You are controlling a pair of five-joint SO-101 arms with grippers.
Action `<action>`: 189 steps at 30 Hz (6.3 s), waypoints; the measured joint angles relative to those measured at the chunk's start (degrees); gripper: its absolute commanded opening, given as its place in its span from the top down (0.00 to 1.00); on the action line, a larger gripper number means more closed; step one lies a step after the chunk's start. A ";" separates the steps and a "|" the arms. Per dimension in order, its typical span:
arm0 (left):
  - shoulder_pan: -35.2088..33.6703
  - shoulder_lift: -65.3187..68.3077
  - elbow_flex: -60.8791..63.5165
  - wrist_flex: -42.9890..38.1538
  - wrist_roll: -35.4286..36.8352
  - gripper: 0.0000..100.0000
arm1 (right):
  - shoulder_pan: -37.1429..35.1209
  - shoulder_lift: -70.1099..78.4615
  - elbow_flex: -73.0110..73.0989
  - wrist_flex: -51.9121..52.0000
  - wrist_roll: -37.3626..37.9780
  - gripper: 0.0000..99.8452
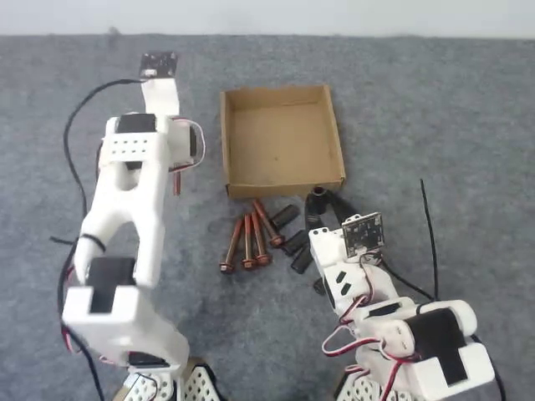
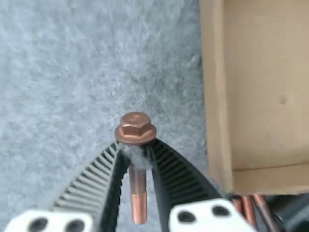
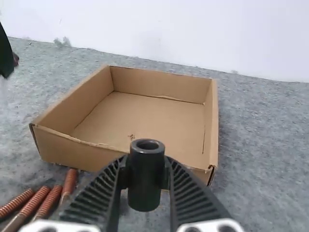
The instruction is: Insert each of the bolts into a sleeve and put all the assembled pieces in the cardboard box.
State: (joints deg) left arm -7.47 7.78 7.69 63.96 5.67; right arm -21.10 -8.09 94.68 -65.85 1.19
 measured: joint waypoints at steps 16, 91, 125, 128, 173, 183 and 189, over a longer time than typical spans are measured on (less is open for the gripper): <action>15.21 -21.80 11.78 -5.80 0.00 0.99 | 0.00 0.00 0.00 2.99 0.00 0.99; 37.71 -40.62 59.16 -69.27 22.15 0.99 | 0.00 0.00 0.00 2.99 0.00 0.99; 37.19 -38.59 59.16 -71.38 22.15 0.99 | 0.00 0.00 0.00 2.99 3.16 0.99; 35.52 -35.43 59.16 -74.99 22.15 0.99 | 0.00 0.00 0.00 2.99 3.16 0.99; 36.75 -32.00 61.71 -80.35 18.81 0.99 | 0.00 0.00 0.00 4.48 8.00 0.99; 36.75 -32.00 61.71 -81.93 18.37 0.99 | 0.00 0.00 0.00 4.48 8.18 0.99; 36.75 -32.00 61.71 -83.96 18.37 0.99 | 0.00 0.00 0.00 4.48 8.18 0.99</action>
State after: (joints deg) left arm 29.27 -24.22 69.41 -20.00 24.04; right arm -21.10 -8.09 94.68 -61.36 9.36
